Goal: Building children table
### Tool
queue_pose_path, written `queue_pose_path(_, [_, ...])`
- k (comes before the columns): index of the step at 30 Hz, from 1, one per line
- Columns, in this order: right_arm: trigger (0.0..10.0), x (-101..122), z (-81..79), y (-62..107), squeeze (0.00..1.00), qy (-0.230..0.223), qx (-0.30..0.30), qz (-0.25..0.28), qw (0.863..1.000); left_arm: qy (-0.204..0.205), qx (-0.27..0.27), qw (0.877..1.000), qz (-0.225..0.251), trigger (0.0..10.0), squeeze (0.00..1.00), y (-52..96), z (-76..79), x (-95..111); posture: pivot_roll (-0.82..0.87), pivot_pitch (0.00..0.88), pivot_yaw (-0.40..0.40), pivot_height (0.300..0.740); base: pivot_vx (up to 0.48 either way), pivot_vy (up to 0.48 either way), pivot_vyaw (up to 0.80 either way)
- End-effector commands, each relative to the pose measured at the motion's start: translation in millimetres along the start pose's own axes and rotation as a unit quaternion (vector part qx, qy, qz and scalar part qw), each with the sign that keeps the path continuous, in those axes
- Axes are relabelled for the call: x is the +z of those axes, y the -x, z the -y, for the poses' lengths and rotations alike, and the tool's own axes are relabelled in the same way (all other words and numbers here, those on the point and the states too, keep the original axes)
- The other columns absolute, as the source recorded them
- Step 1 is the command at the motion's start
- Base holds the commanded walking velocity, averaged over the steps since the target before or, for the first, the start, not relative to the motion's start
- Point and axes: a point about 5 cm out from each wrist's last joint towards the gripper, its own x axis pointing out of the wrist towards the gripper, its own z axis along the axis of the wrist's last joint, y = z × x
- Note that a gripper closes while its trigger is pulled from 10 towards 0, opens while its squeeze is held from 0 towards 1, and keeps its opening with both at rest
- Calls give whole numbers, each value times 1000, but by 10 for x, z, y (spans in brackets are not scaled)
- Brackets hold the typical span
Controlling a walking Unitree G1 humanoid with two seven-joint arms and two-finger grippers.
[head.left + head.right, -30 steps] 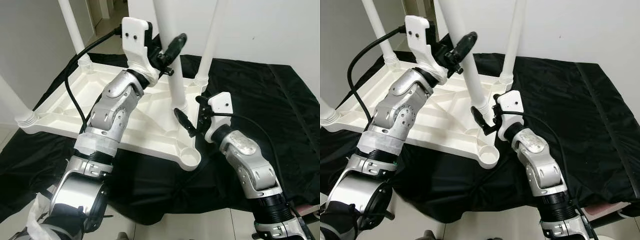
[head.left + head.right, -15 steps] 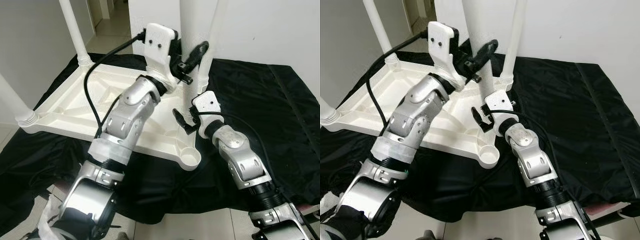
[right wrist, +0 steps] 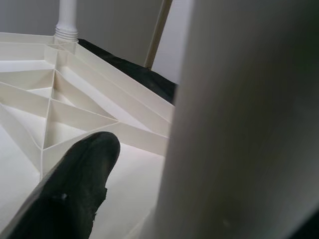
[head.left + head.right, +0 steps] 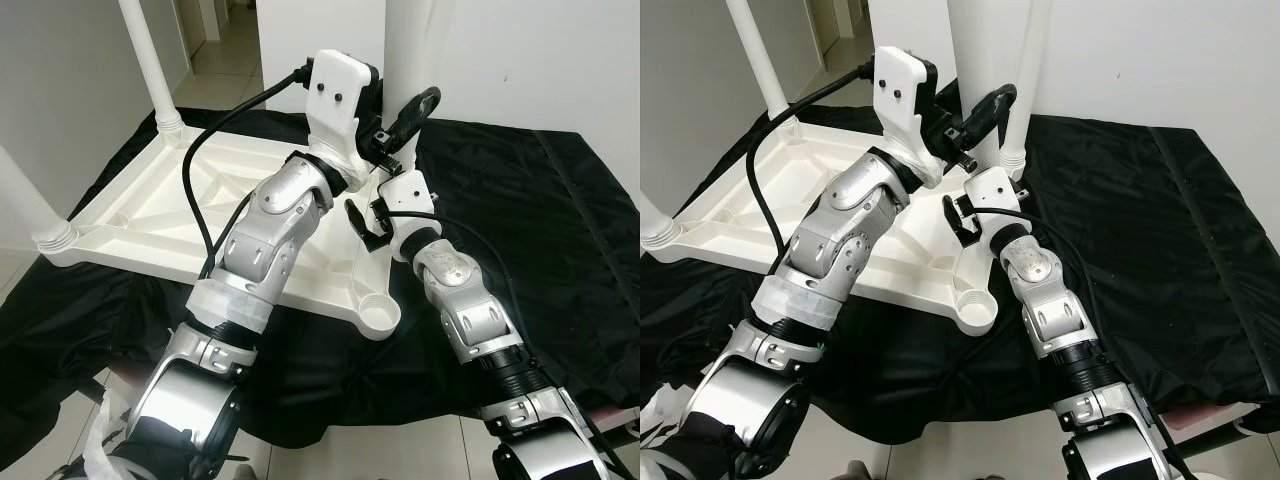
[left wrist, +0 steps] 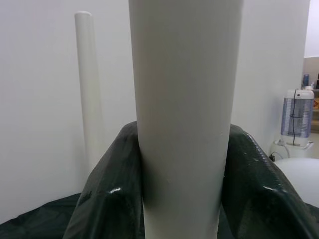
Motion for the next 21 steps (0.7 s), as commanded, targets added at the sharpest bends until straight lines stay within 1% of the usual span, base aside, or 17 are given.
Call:
queue_pose_path(1, [4275, 1, -1, -19, 0, -6, -5, 5, 1000, -13, -4, 1000, 17, 10000, 0, -46, 9, 90, -23, 15, 2, 740, 0, 0, 0])
queue_pose_path(3, [4275, 1, -1, -19, 0, -6, -5, 5, 1000, -13, -4, 1000, 17, 10000, 0, -46, 9, 90, -23, 15, 2, 740, 0, 0, 0])
queue_pose_path(4, [0, -23, -10, -13, 0, -11, -2, 2, 1000, -15, -3, 1000, 18, 10000, 0, -51, 0, 96, -22, 19, 1, 740, 0, 0, 0])
queue_pose_path(11, [0, -70, -14, -13, 0, -14, -5, 1, 1000, -22, 0, 1000, 19, 10000, 0, -61, -24, 112, -22, 25, 5, 740, 0, 0, 0])
queue_pose_path(16, [0, -73, 22, -24, 0, -12, -24, 2, 1000, -24, -1, 1000, 19, 10000, 0, -54, -10, 111, -24, 31, 12, 740, 0, 0, 0])
queue_pose_path(17, [8706, -73, 34, -28, 0, -14, -31, 1, 999, -24, -3, 1000, 18, 10000, 0, -51, -3, 106, -24, 31, 12, 740, 0, 0, 0])
queue_pose_path(18, [10000, -69, 44, -35, 0, -22, -41, 1, 999, -24, -4, 1000, 17, 10000, 0, -49, 3, 102, -25, 32, 14, 740, 0, 0, 0])
queue_pose_path(19, [10000, -59, 42, -44, 0, -35, -43, 3, 998, -20, -4, 1000, 17, 10000, 0, -48, 2, 99, -27, 35, 15, 740, 0, 0, 0])
queue_pose_path(20, [10000, -37, 28, -50, 0, -66, -49, 5, 997, -6, -5, 1000, 21, 10000, 1000, -44, 5, 99, -27, 35, 15, 740, 0, 0, 0])
queue_pose_path(21, [10000, -22, 17, -55, 0, -87, -52, 7, 995, 4, -7, 1000, 24, 10000, 1000, -41, 6, 101, -27, 35, 15, 740, 0, 0, 0])
